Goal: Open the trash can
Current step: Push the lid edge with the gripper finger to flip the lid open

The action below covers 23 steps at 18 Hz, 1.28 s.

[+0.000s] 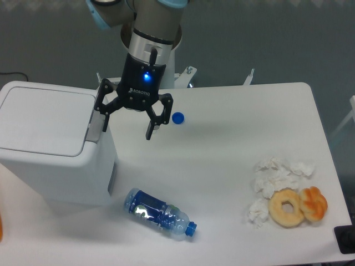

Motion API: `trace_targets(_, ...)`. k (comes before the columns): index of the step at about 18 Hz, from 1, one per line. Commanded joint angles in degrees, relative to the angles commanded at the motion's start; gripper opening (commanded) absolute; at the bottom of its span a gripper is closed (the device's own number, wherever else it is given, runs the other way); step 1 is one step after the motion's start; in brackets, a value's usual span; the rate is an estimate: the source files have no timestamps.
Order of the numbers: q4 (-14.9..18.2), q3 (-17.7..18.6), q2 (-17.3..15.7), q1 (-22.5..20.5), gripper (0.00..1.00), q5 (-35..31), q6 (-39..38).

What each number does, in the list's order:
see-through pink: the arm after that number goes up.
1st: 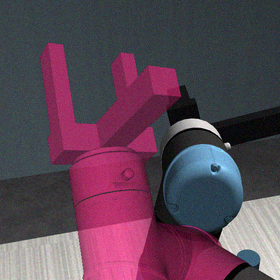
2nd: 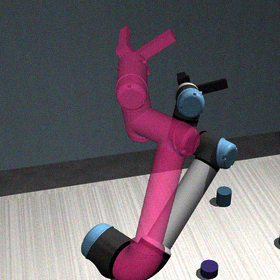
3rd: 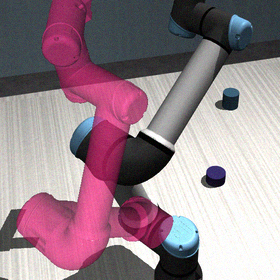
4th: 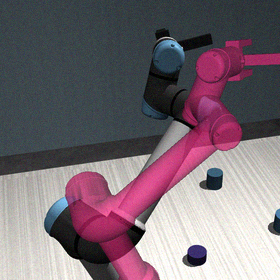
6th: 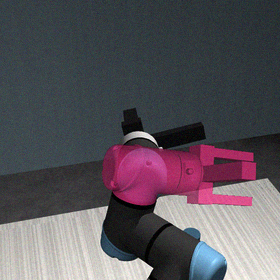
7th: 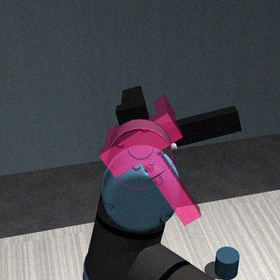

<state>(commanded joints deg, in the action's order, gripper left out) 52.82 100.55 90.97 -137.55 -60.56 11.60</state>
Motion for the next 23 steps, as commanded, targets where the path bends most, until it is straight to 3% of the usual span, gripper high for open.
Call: trace_targets(23,0.0,1.4,0.3,1.1,1.0,-0.1,0.2)
